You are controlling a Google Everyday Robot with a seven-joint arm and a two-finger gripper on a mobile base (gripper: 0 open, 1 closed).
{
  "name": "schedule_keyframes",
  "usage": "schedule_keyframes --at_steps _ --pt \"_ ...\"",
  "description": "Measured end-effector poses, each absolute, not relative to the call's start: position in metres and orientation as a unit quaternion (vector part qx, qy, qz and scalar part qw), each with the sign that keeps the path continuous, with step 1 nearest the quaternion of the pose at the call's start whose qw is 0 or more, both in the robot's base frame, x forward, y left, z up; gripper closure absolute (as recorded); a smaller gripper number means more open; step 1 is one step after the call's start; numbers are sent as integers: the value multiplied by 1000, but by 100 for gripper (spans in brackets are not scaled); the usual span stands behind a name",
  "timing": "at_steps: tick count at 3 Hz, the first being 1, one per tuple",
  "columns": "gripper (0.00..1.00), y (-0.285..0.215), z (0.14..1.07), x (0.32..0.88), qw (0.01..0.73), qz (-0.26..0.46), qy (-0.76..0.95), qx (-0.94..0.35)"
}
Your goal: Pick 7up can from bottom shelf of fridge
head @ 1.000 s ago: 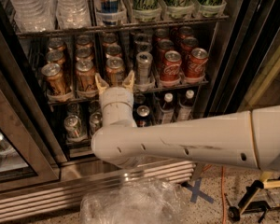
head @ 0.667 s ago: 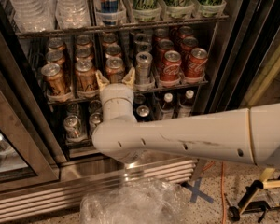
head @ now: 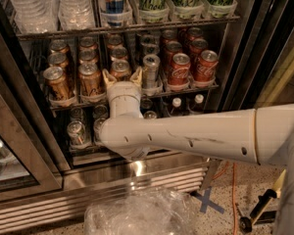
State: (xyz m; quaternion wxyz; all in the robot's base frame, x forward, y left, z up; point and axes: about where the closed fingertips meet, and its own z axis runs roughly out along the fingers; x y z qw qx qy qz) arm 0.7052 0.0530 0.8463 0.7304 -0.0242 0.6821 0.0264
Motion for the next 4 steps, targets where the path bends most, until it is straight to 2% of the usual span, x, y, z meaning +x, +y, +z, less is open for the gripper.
schedule_keyframes --at_steps 1,2,4 --pt "35 52 849 715 732 27 681 -18" --pt "54 52 849 715 732 27 681 -18" --pt "98 52 855 710 736 27 676 -16"
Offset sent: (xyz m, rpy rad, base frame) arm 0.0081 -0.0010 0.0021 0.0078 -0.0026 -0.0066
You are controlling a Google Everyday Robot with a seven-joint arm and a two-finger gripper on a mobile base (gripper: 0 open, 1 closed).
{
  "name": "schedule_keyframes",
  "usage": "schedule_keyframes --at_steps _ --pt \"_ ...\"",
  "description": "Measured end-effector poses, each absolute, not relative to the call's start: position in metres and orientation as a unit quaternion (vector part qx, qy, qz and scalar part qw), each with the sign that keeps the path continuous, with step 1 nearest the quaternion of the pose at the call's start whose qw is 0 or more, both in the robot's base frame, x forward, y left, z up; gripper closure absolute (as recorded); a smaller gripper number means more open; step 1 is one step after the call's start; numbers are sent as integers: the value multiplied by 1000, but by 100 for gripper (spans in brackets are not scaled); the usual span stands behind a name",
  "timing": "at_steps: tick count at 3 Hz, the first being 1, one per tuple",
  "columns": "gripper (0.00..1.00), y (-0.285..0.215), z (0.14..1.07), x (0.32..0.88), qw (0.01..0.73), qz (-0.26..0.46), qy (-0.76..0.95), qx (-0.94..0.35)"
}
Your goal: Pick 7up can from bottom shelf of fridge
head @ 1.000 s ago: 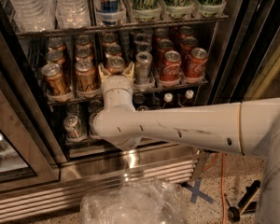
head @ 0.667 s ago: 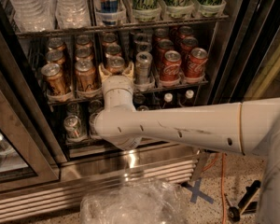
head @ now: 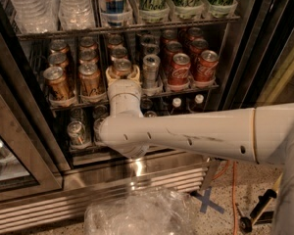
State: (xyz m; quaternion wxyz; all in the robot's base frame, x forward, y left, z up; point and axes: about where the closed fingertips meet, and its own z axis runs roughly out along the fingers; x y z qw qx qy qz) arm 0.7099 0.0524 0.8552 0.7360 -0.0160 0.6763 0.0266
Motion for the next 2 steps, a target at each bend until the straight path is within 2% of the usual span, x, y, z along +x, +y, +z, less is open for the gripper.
schedule_keyframes --at_steps 2 --pt "100 47 921 677 783 27 620 -37"
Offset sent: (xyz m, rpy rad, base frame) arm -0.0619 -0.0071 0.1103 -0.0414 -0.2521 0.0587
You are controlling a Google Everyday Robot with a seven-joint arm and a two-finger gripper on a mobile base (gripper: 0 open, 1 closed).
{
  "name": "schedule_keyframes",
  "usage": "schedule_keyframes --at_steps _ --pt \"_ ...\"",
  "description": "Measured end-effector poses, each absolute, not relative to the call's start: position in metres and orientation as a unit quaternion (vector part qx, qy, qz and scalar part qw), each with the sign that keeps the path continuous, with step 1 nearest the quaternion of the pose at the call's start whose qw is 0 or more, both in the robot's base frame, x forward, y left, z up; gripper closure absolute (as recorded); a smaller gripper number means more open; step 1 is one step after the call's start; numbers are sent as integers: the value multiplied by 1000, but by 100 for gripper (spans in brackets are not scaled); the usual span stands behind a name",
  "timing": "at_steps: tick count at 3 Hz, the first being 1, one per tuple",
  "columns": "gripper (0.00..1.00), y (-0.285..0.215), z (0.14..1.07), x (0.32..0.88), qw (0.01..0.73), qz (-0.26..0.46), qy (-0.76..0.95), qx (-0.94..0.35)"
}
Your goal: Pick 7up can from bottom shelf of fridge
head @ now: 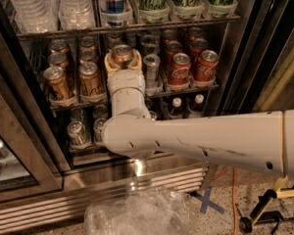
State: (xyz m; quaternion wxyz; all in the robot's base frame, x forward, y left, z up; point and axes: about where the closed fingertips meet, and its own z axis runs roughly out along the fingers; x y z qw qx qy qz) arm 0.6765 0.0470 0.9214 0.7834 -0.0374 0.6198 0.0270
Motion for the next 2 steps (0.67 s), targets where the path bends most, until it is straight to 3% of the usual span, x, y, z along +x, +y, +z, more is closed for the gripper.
schedule_keyframes --at_steps 2 --pt "100 72 914 626 761 117 630 -103"
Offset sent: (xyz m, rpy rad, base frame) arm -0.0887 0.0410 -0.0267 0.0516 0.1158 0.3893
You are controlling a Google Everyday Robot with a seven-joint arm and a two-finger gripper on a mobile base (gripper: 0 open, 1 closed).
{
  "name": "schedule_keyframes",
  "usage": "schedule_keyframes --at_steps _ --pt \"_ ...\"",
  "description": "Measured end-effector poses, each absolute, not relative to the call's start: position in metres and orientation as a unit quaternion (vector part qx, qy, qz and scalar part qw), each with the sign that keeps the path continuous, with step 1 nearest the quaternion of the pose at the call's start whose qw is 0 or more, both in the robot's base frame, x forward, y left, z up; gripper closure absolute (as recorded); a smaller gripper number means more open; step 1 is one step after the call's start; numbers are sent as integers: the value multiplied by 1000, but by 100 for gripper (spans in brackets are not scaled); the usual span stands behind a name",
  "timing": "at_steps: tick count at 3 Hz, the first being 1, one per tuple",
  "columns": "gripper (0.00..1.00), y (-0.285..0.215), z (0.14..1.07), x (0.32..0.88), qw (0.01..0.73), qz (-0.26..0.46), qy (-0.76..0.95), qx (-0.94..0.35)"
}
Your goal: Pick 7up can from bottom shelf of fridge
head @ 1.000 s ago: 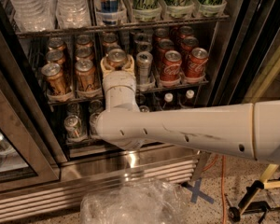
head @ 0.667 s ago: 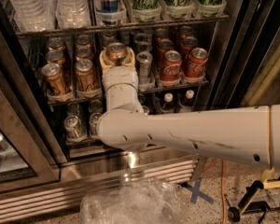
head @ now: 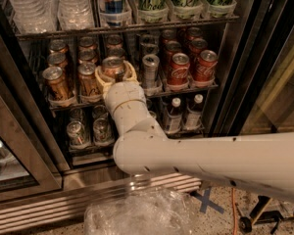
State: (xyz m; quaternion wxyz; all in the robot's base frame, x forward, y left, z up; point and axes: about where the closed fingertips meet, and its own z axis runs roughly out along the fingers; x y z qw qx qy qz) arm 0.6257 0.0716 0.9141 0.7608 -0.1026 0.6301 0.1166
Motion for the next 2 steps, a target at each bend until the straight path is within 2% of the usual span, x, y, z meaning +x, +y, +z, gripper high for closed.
schedule_keyframes --at_steps 2 --pt "100 71 918 553 741 199 629 -125"
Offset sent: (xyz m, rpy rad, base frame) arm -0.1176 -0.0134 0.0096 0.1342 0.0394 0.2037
